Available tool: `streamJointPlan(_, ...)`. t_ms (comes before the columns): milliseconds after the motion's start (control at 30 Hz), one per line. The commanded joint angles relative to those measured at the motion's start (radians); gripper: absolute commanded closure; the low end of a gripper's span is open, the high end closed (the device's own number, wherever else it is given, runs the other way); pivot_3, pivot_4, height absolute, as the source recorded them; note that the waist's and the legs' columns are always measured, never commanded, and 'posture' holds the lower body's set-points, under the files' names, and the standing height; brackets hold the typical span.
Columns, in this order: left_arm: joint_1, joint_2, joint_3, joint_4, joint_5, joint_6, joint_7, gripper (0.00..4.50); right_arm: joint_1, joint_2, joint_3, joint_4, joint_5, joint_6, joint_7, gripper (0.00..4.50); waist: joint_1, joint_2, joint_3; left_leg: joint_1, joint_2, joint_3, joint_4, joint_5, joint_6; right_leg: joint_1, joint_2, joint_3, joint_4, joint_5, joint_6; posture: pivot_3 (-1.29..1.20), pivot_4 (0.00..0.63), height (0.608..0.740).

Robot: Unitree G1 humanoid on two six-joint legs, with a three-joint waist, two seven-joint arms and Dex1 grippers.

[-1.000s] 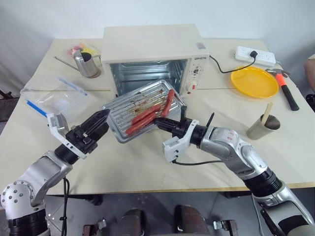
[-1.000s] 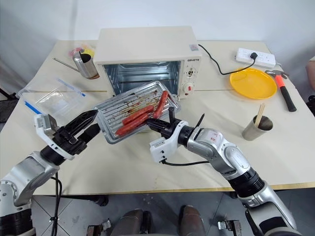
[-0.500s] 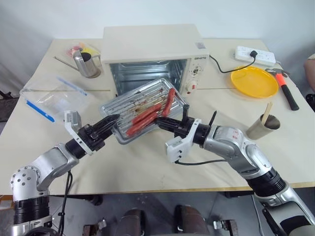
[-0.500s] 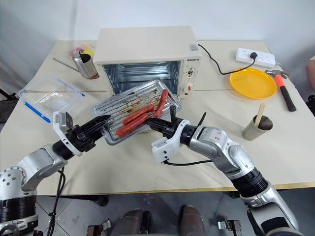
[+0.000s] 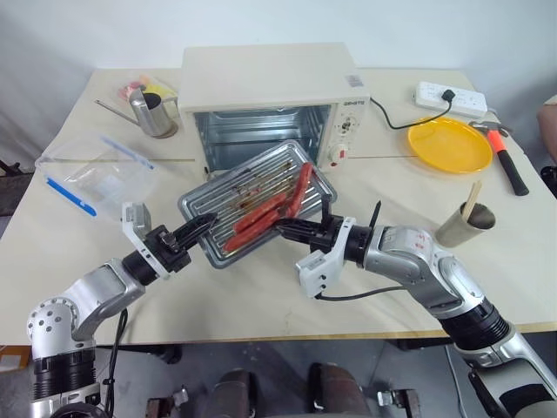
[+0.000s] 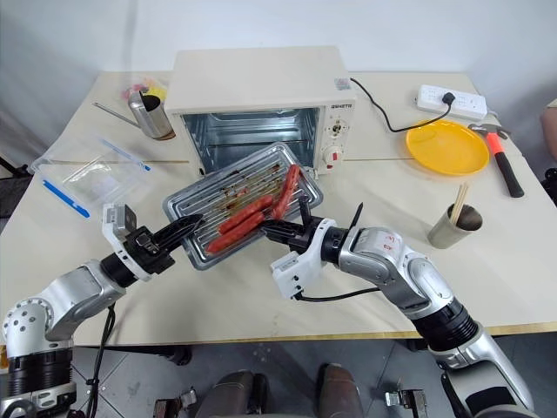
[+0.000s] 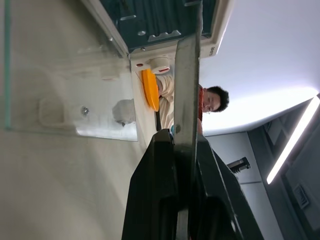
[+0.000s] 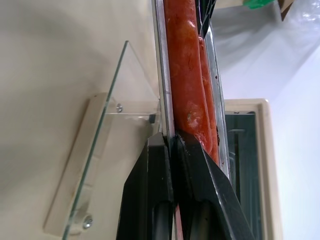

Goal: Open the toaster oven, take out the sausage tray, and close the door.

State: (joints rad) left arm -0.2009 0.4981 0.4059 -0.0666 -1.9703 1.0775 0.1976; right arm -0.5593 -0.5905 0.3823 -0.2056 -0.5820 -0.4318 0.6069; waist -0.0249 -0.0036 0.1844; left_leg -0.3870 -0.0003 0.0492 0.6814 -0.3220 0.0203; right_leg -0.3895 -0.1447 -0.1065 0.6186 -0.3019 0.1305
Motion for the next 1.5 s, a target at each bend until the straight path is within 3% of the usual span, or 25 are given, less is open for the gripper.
streamJointPlan(33, 0.023, -0.036, 0.011, -0.035, -0.002, -0.002, 0.061, 4.46, -0.005, 0.021, -0.040, -0.081, 0.071, 0.002, -0.002, 4.50, 0.000, 0.000, 0.000, 0.000, 0.000, 0.000, 0.000, 0.000, 0.000, 0.000, 0.000, 0.000, 0.000, 0.000, 0.000, 0.00, 0.150, 0.740)
streamJointPlan(100, 0.029, -0.059, 0.019, -0.045, -0.002, -0.005, 0.087, 4.46, -0.002, 0.021, -0.041, -0.083, 0.074, 0.004, 0.005, 4.50, 0.001, 0.000, 0.000, 0.000, 0.000, 0.000, 0.000, 0.000, 0.000, 0.000, 0.000, 0.000, 0.000, 0.000, 0.000, 0.00, 0.150, 0.740)
streamJointPlan(233, 0.039, -0.096, 0.029, -0.067, -0.002, -0.018, 0.133, 4.50, -0.006, 0.022, -0.046, -0.088, 0.056, -0.006, 0.000, 3.43, 0.002, 0.000, 0.000, 0.000, 0.000, 0.000, 0.000, 0.000, 0.000, 0.000, 0.000, 0.000, -0.001, 0.000, 0.000, 0.00, 0.150, 0.740)
streamJointPlan(567, 0.032, -0.165, 0.065, -0.081, -0.002, -0.037, 0.193, 4.50, -0.008, 0.000, -0.037, -0.087, 0.128, -0.051, 0.034, 0.02, 0.004, 0.000, 0.000, 0.000, 0.000, 0.000, 0.000, 0.000, 0.000, 0.001, 0.000, 0.000, -0.003, 0.000, 0.000, 0.00, 0.150, 0.740)
streamJointPlan(733, 0.027, -0.206, 0.100, -0.087, -0.002, -0.050, 0.211, 4.50, -0.071, -0.019, -0.050, -0.020, 0.305, -0.017, 0.136, 0.02, 0.004, 0.000, 0.000, 0.000, 0.001, 0.000, 0.000, 0.000, 0.000, 0.004, 0.001, -0.001, -0.008, 0.000, 0.000, 0.00, 0.150, 0.740)
streamJointPlan(900, 0.054, -0.246, 0.110, -0.132, -0.002, -0.054, 0.204, 4.50, -0.059, -0.072, -0.097, -0.026, 0.825, 0.240, 0.457, 0.02, 0.020, 0.000, 0.000, 0.001, 0.002, -0.004, 0.000, 0.000, 0.000, 0.010, 0.003, -0.001, -0.015, 0.000, 0.000, 0.00, 0.150, 0.740)
streamJointPlan(967, 0.054, -0.260, 0.113, -0.142, -0.002, -0.062, 0.204, 4.50, -0.074, -0.086, -0.137, 0.016, 0.926, 0.274, 0.538, 0.02, 0.025, 0.000, 0.000, 0.001, 0.002, -0.004, 0.000, 0.000, 0.001, 0.011, 0.003, -0.001, -0.016, 0.000, 0.000, 0.00, 0.150, 0.740)
streamJointPlan(1133, 0.081, -0.289, 0.117, -0.185, -0.002, -0.076, 0.191, 4.50, -0.187, -0.090, -0.239, 0.177, 1.054, 0.421, 0.626, 0.02, 0.025, 0.000, 0.000, 0.001, 0.001, -0.004, 0.001, 0.000, 0.001, 0.013, 0.003, -0.001, -0.019, 0.000, 0.000, 0.00, 0.150, 0.740)
streamJointPlan(1267, 0.119, -0.332, 0.138, -0.241, -0.002, -0.115, 0.185, 4.50, -0.182, -0.129, -0.350, 0.242, 1.265, 0.608, 0.793, 0.02, 0.029, 0.000, 0.000, 0.001, 0.002, -0.007, 0.000, -0.001, 0.001, 0.013, 0.003, -0.001, -0.019, 0.000, 0.000, 0.00, 0.150, 0.740)
streamJointPlan(1500, 0.275, -0.402, 0.150, -0.368, -0.002, -0.209, 0.189, 4.50, -0.174, -0.175, -0.435, 0.343, 1.371, 0.741, 0.983, 0.02, 0.027, 0.000, 0.000, 0.000, 0.001, -0.007, -0.001, -0.001, 0.002, 0.015, 0.001, 0.000, -0.024, 0.000, 0.000, 0.00, 0.150, 0.740)
